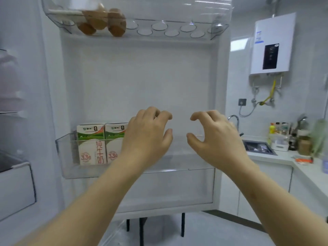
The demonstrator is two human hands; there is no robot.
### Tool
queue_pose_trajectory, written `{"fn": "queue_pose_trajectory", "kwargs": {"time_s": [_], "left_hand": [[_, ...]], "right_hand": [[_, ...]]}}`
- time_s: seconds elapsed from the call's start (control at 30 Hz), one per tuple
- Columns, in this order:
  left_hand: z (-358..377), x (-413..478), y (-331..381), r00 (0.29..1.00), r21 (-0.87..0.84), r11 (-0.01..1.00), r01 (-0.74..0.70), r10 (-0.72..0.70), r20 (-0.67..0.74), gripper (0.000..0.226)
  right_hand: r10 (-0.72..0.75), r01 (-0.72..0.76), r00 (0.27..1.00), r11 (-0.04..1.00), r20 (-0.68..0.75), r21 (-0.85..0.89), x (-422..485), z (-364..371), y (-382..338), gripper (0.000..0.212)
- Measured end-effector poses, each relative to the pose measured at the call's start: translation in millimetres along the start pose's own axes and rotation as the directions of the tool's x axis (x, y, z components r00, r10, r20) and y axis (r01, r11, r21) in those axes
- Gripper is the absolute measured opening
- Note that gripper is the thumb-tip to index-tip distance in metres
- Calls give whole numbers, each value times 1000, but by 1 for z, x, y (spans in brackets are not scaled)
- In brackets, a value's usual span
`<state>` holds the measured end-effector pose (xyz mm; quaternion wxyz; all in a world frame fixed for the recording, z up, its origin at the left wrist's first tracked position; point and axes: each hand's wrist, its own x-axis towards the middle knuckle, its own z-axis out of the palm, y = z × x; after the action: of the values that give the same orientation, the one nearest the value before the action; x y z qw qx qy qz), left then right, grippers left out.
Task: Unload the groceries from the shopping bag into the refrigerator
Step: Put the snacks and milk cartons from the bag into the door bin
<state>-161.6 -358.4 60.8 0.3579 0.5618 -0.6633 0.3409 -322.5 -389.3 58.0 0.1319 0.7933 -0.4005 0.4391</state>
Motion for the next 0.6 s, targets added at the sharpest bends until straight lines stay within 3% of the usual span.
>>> {"fn": "queue_pose_trajectory", "kwargs": {"time_s": [0.2,0.33,0.6], "left_hand": [[40,2,85,991,-217,967,-134,130,-36,25],[68,-5,153,976,-361,911,-199,218,12,26],[105,-40,323,889,-607,742,-286,441,120,29]], "right_hand": [[171,-175,984,974,-40,-146,-58,-42,65,34],[294,-290,955,918,-29,-271,-103,-77,105,37],[586,-542,809,715,-44,-442,-214,-166,182,40]]}}
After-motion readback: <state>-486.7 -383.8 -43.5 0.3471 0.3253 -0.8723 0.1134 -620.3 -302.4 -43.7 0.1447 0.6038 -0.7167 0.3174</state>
